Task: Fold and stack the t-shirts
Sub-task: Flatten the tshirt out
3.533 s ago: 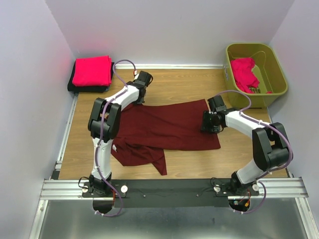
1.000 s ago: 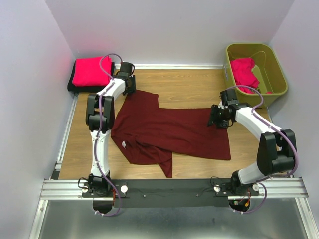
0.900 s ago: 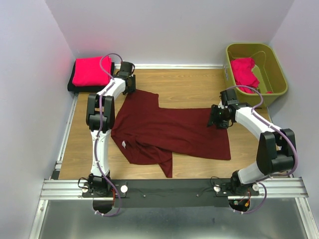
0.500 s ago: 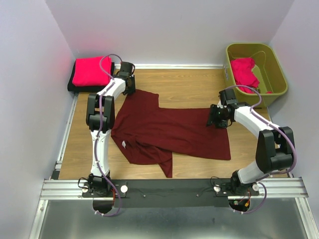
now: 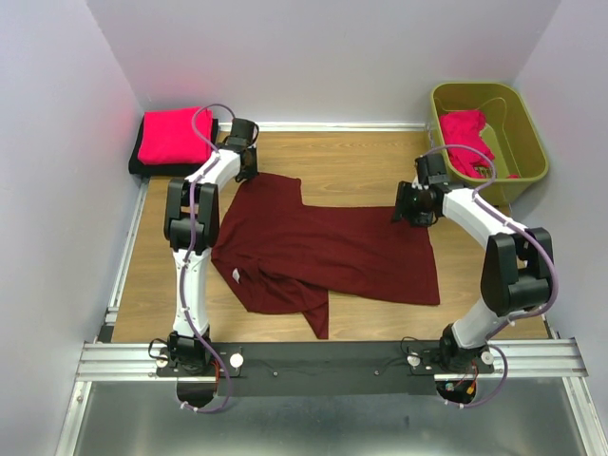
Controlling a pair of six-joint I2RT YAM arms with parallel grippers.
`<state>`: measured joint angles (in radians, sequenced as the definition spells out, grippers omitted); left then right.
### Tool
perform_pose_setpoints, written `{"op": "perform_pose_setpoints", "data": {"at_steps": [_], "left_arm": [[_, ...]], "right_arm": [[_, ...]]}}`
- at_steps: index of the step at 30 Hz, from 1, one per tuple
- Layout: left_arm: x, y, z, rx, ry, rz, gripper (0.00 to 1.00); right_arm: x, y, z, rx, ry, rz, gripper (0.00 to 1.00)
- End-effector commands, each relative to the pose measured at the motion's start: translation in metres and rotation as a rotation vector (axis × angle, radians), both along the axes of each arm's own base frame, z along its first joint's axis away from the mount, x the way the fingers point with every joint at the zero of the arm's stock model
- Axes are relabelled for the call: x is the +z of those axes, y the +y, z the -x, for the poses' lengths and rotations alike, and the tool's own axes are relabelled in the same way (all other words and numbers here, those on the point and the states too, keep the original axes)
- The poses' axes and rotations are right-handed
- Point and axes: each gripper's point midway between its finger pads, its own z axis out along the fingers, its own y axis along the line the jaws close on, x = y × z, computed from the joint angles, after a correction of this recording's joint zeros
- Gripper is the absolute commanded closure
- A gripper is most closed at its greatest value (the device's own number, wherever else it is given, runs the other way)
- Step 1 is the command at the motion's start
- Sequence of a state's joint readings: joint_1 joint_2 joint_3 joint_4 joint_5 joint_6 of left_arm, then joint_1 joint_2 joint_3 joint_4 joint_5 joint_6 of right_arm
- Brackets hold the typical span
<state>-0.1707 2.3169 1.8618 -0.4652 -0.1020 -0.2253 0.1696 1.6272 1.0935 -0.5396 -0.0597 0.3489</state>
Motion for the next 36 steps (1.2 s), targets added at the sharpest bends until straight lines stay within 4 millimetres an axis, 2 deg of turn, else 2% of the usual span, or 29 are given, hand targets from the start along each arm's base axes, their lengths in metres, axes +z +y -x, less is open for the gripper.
{"op": "perform_pose_setpoints", "data": {"at_steps": [1,3,4,12,16,21,27,36], "left_arm": [[0.003,0.016,0.026,0.024,0.066,-0.076,1.0],[0.005,0.021,0.03,0.041,0.065,-0.091,1.0],[0.012,0.025,0.031,0.059,0.05,-0.105,1.0],[0.021,0.059,0.045,0.151,0.039,-0.142,1.0],[0.027,0.077,0.048,0.202,0.026,-0.176,1.0],[0.025,0.094,0.052,0.245,0.025,-0.185,1.0],[0.02,0.088,0.045,0.211,0.017,-0.138,1.0],[0.012,0.087,0.044,0.207,0.03,-0.141,1.0]], "right_arm": [[0.011,-0.019,-0.04,-0.056,-0.092,0.13,0.32],[0.01,-0.024,-0.048,-0.07,-0.097,0.161,0.3],[0.011,-0.028,-0.053,-0.087,-0.103,0.182,0.29],[0.006,-0.024,-0.088,-0.087,-0.114,0.201,0.31],[-0.003,-0.023,-0.099,-0.08,-0.104,0.209,0.35],[-0.014,-0.023,-0.105,-0.068,-0.086,0.225,0.35],[-0.023,-0.018,-0.127,-0.022,-0.094,0.23,0.36],[-0.04,-0.013,-0.14,0.03,-0.079,0.231,0.37]]}}
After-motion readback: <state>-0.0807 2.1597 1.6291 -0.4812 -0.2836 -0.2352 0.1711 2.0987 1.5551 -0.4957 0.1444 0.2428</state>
